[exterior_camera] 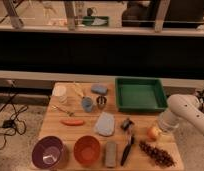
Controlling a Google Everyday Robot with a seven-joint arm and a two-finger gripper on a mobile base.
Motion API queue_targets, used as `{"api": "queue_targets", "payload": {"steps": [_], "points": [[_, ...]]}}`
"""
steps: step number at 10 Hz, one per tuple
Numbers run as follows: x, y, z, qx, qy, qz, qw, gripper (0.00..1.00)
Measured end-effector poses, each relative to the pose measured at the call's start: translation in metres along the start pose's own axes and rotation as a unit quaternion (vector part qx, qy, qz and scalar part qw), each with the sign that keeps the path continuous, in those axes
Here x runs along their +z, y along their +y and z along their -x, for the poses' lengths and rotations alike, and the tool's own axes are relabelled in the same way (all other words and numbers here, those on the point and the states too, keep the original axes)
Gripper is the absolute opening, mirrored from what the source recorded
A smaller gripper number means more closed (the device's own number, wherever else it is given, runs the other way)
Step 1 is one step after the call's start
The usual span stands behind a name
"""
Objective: Place apple in paper cup
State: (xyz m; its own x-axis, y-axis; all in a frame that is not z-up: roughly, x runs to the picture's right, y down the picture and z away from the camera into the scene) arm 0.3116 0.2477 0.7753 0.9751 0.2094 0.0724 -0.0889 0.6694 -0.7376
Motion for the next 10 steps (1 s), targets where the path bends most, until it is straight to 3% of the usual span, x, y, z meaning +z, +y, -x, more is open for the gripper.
{"api": "queue_targets", "payload": {"steps": [5, 6, 8, 10], "points": [[0.009, 0.007, 0.008, -0.012, -0.021, 0.014, 0.9996, 0.8], [0.01, 0.007, 0.009, -0.013, -0.025, 0.016, 0.9995, 0.76], [0.014, 0.007, 0.008, -0.015, -0.034, 0.021, 0.9991, 0.56], [0.017, 0.007, 0.007, -0.014, -0.038, 0.024, 0.9989, 0.5]]}}
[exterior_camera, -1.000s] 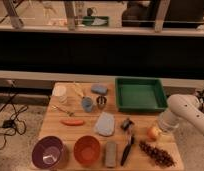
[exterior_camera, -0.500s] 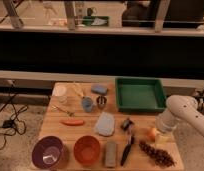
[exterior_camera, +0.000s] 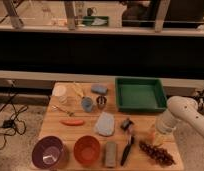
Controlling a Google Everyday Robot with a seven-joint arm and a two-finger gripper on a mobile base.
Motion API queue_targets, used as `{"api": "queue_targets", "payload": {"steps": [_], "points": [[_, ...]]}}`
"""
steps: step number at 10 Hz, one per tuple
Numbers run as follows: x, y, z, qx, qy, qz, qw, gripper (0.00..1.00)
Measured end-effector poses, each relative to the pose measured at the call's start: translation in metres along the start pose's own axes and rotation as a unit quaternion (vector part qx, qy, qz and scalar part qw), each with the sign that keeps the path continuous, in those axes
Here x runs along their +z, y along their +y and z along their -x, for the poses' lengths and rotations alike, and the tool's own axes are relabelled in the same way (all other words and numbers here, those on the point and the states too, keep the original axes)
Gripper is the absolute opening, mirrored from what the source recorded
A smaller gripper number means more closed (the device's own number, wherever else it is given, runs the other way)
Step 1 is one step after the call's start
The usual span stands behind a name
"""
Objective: Place apple in paper cup
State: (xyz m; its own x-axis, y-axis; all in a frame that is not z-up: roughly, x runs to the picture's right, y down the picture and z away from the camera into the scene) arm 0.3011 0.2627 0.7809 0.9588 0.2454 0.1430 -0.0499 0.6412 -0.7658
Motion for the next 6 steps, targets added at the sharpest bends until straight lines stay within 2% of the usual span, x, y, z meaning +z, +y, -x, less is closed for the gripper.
{"api": "queue_targets", "payload": {"steps": [6], "points": [[-0.0038, -0.0027, -0.0084, 0.002, 0.005, -0.003, 1.0, 0.5]]}}
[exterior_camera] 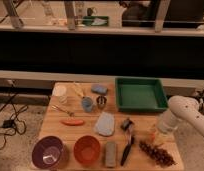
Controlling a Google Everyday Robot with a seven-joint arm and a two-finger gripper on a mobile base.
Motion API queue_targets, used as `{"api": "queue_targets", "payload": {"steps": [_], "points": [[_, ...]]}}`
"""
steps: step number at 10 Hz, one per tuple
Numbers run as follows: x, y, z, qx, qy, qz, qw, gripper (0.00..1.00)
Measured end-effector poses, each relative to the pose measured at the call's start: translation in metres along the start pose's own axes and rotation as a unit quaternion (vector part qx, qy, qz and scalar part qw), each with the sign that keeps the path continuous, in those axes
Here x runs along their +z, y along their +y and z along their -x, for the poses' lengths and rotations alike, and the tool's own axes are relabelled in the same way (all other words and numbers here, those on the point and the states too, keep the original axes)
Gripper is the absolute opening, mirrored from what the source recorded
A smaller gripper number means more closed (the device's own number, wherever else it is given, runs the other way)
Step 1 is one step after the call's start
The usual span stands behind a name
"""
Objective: Place apple in paper cup
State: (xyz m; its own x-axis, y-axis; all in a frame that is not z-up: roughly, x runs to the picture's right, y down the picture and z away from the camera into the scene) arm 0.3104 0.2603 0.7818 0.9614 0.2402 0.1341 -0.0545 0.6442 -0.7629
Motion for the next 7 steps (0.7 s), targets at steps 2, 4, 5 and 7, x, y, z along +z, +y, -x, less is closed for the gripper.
{"api": "queue_targets", "payload": {"steps": [2, 4, 5, 7], "points": [[-0.01, 0.003, 0.001, -0.001, -0.003, -0.003, 1.0, 0.36], [-0.03, 0.009, 0.009, -0.005, -0.01, -0.009, 0.9999, 0.17], [-0.043, 0.014, 0.015, -0.01, -0.017, -0.012, 0.9997, 0.06], [-0.062, 0.026, 0.032, -0.023, -0.036, -0.012, 0.999, 0.01]]}}
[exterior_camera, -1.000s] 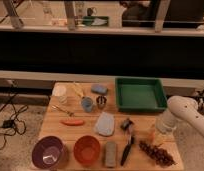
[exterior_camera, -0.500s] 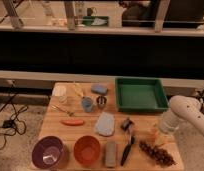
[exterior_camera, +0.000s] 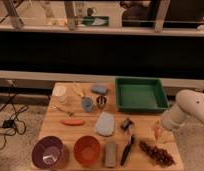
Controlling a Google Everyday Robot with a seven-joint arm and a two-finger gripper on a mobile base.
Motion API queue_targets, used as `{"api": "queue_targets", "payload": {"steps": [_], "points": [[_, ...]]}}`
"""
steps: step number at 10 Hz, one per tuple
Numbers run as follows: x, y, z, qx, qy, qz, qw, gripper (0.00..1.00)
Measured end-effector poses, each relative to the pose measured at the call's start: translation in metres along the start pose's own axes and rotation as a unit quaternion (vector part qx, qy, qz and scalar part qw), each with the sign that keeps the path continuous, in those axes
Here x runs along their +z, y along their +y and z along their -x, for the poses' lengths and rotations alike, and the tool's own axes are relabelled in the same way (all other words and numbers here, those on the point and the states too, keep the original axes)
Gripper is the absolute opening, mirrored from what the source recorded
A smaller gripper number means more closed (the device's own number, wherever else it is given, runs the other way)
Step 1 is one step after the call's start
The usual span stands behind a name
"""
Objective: Place apple in paper cup
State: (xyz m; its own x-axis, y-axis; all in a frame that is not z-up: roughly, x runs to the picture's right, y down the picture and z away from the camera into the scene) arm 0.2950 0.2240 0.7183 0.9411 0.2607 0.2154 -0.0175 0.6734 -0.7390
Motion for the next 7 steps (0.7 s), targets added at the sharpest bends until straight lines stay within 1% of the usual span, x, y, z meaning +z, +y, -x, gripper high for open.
{"api": "queue_targets", "payload": {"steps": [1, 2, 3, 4, 5, 6, 7], "points": [[-0.002, 0.005, 0.01, -0.007, -0.008, 0.003, 0.9999, 0.01], [-0.004, 0.013, 0.028, -0.023, -0.019, 0.009, 0.9995, 0.01], [-0.004, 0.019, 0.042, -0.037, -0.026, 0.014, 0.9989, 0.01], [-0.004, 0.029, 0.06, -0.054, -0.036, 0.022, 0.9976, 0.01], [-0.004, 0.039, 0.073, -0.068, -0.045, 0.032, 0.9962, 0.01], [-0.003, 0.045, 0.082, -0.077, -0.052, 0.039, 0.9948, 0.01], [-0.003, 0.052, 0.093, -0.09, -0.063, 0.05, 0.9927, 0.01]]}}
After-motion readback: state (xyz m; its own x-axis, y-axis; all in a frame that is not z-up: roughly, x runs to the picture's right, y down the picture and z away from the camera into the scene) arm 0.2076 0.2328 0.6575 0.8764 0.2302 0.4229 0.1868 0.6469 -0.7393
